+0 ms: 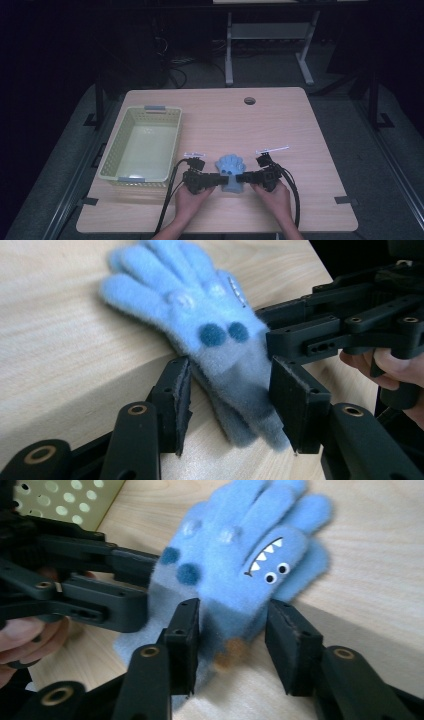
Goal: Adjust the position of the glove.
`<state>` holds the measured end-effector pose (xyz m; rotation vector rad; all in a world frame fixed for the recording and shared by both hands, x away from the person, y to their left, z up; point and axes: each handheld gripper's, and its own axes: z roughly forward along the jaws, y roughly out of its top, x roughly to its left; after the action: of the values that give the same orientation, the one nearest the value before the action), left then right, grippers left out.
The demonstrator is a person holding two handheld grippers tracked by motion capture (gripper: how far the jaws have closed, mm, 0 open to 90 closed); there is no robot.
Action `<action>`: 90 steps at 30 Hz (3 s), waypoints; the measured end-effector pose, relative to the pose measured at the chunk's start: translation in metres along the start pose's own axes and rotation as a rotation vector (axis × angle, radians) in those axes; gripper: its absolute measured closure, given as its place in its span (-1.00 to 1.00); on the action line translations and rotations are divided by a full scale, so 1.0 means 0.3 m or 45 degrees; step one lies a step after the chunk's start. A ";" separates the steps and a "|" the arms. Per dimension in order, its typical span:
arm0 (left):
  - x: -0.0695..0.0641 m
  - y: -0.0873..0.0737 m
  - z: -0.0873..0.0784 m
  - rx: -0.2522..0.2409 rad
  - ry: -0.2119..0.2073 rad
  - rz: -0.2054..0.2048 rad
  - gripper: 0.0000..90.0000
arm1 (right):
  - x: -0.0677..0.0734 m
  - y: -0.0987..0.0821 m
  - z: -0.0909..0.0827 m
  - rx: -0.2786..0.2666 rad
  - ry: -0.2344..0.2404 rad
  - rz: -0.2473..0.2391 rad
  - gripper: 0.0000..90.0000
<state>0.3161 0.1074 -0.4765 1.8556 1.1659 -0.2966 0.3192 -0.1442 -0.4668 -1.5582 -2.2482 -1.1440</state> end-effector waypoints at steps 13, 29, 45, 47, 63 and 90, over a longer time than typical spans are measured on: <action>-0.001 -0.001 0.018 0.006 -0.038 -0.020 0.37 | 0.022 -0.020 0.014 -0.039 -0.023 0.006 0.47; 0.041 0.009 0.030 0.009 -0.144 -0.080 0.75 | -0.007 -0.031 0.032 -0.061 0.129 0.060 0.73; 0.018 0.052 0.002 -0.041 -0.188 -0.064 0.79 | 0.017 -0.010 -0.022 -0.137 0.141 0.032 0.79; 0.010 0.058 -0.006 -0.047 -0.187 -0.056 0.79 | 0.023 -0.002 -0.031 -0.145 0.145 0.029 0.79; -0.011 0.094 -0.063 -0.079 -0.219 -0.025 0.78 | 0.071 0.041 -0.071 -0.176 0.159 -0.016 0.79; -0.010 0.124 -0.158 -0.136 -0.211 -0.014 0.78 | 0.154 0.126 -0.076 -0.144 0.155 -0.081 0.79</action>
<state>0.3334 0.1371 -0.4267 1.6987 1.0581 -0.3797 0.3254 -0.1204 -0.4079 -1.4229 -2.2038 -1.3668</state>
